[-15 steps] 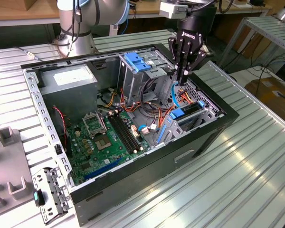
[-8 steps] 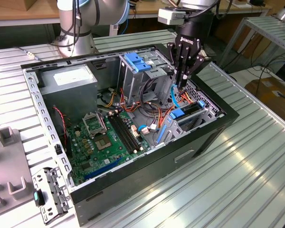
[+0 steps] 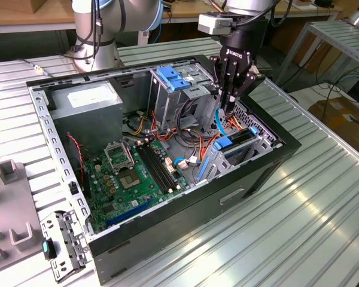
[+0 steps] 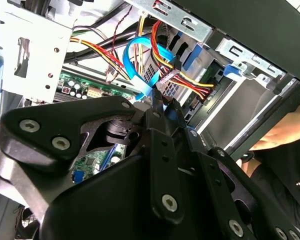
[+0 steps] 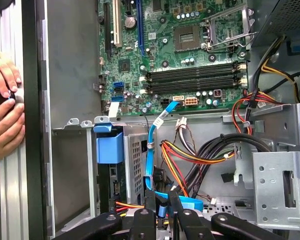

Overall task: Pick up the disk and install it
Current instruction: 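Insert the second disk wire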

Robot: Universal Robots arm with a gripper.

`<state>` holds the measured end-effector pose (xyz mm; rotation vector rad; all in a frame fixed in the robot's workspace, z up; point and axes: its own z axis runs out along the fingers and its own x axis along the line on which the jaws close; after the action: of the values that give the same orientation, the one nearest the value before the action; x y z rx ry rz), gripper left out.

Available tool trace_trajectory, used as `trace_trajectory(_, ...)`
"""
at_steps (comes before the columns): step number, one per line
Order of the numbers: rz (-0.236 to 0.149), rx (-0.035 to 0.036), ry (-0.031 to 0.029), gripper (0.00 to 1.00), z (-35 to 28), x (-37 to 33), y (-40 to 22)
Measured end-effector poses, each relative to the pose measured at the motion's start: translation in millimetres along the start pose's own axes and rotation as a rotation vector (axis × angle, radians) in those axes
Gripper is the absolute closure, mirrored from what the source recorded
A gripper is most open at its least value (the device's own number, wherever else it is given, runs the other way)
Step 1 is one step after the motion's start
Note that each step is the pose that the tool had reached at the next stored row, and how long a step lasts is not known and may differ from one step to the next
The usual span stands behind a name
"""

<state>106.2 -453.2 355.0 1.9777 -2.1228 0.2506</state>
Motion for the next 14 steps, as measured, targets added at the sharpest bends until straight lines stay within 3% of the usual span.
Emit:
trace_trajectory(7,0.0,0.0,-0.0001,0.76,0.1,0.0,0.0)
trace_trajectory(9,0.0,0.0,0.0002,0.77,0.1,0.0,0.0)
trace_trajectory(10,0.0,0.0,0.0006,0.84,0.1,0.0,0.0)
trace_trajectory(14,0.0,0.0001,0.0016,0.84,0.1,0.0,0.0)
